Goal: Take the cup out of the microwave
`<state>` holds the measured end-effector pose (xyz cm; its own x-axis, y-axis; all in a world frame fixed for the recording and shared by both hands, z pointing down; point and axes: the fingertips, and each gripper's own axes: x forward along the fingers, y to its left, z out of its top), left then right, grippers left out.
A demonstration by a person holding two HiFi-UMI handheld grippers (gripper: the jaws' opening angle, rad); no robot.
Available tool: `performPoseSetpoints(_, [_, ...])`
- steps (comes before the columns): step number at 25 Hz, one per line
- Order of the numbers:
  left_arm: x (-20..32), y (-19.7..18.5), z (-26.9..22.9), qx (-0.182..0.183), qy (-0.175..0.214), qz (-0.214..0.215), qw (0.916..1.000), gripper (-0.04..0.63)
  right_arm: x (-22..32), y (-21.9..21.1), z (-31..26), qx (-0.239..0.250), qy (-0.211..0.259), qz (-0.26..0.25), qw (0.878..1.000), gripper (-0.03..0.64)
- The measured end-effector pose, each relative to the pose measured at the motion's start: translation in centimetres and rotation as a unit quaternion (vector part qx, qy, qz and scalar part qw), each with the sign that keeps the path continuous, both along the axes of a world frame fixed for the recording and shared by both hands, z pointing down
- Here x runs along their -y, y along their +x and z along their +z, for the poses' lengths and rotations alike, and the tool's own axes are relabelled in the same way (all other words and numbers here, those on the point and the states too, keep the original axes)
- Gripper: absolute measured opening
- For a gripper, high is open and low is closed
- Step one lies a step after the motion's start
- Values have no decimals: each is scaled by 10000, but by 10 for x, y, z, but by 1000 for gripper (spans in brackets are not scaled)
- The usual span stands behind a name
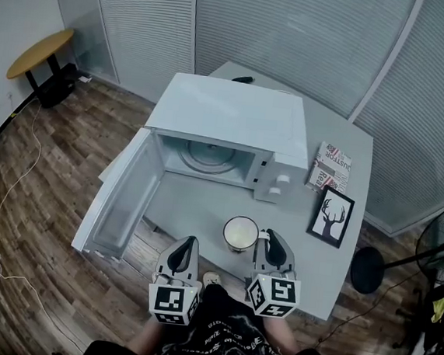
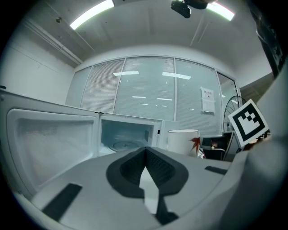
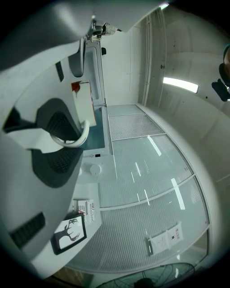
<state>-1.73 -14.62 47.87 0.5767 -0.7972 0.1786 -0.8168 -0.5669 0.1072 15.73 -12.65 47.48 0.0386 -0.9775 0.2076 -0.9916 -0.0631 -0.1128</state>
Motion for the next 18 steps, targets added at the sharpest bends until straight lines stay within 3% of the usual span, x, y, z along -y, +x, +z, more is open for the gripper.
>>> performPoseSetpoints(8, [6,9,-15,76,234,167,9996,5,-17,5,-14,41,116,196,9997,48])
performPoseSetpoints(18, [8,-1,-24,13,243,66,9997,5,-19,-1,-19,7,171,231,9996,48])
